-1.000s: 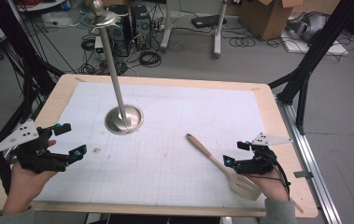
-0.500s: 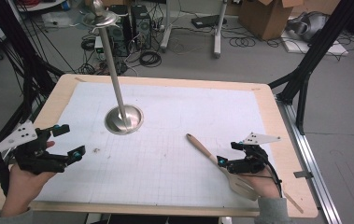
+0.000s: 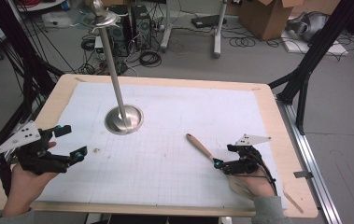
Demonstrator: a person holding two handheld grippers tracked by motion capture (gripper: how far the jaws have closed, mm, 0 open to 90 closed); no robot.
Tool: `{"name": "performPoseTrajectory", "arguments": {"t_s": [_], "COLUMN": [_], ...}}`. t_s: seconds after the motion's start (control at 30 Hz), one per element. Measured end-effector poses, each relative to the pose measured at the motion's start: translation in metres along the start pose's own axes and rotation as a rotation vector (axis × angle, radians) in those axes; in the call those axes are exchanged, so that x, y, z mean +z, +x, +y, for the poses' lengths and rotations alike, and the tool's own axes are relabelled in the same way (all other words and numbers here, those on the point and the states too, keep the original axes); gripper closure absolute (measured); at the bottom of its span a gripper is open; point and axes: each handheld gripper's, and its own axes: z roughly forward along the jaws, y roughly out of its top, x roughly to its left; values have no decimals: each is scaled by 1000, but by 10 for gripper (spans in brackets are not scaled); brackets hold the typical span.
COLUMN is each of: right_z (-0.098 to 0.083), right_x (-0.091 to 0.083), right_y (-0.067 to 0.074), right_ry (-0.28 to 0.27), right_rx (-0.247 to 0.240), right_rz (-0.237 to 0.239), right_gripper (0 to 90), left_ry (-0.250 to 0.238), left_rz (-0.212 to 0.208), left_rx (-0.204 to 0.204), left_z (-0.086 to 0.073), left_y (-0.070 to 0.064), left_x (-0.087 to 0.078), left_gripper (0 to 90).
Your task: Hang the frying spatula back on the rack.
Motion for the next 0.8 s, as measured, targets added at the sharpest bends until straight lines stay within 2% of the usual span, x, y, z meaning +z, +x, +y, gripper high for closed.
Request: {"name": "performPoseTrajectory", "arguments": {"t_s": [0.37,0.8], "right_z": [-5,-13], "right_x": [8,15], "right_y": [1,1], "right_ry": [57,77], "right_rx": [-2,18], "right_rz": [-4,-12], "right_gripper": [154,183], "left_ry": [7,18], "left_rz": [3,2], "left_rx": [-1,-4], "left_z": [-1,-3], "left_y": [0,0], "left_x": [1,5], "left_gripper": [25,25]}}
